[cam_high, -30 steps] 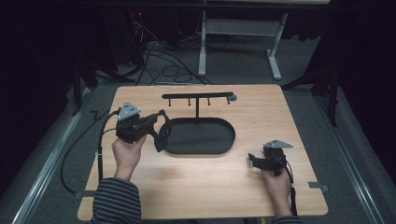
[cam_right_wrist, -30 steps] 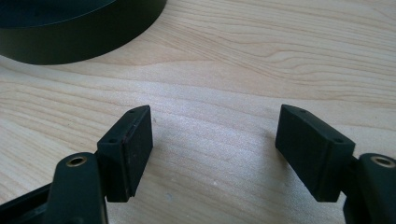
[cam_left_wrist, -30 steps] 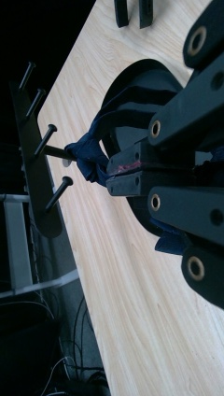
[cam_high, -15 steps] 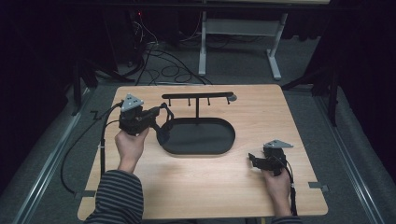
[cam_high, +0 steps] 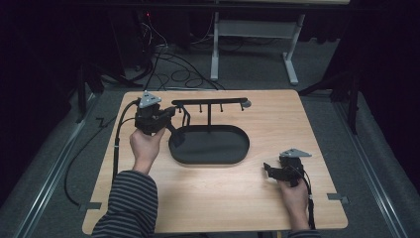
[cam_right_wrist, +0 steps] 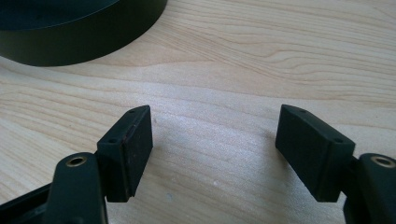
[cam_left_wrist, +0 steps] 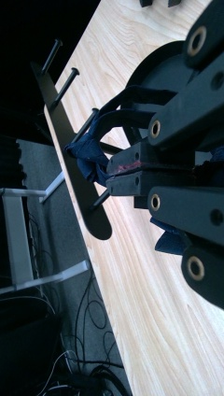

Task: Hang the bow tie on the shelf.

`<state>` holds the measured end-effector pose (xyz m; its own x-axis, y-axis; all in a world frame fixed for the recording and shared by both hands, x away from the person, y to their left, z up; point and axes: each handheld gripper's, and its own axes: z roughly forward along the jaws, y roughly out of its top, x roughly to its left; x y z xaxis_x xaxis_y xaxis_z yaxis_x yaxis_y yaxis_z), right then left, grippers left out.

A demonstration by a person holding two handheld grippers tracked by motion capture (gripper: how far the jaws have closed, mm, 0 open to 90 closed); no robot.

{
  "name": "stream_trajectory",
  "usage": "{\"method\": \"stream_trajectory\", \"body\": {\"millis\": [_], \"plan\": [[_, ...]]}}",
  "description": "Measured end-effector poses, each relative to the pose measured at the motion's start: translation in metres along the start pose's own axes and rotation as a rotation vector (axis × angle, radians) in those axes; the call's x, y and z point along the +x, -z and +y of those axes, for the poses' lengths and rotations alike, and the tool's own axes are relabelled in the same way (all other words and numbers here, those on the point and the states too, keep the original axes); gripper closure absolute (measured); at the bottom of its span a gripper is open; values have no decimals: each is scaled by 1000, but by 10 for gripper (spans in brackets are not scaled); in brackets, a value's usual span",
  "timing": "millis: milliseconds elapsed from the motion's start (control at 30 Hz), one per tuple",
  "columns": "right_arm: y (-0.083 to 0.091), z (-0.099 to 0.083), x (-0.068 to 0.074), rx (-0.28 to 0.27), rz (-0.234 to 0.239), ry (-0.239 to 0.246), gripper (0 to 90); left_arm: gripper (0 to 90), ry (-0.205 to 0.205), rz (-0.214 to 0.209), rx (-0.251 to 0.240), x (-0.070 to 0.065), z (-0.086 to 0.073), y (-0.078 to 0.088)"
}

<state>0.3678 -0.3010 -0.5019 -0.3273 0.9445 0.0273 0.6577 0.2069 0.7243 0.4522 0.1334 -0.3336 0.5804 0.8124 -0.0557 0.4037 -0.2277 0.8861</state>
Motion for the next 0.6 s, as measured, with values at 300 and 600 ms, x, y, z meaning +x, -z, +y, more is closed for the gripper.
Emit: {"method": "stream_trajectory", "body": {"millis": [300, 600], "plan": [[0, 0, 0, -1, 1, 1, 286, 887, 15, 28, 14, 5, 1, -7], [0, 0, 0, -2, 2, 2, 285, 885, 30, 53, 30, 10, -1, -14]]}}
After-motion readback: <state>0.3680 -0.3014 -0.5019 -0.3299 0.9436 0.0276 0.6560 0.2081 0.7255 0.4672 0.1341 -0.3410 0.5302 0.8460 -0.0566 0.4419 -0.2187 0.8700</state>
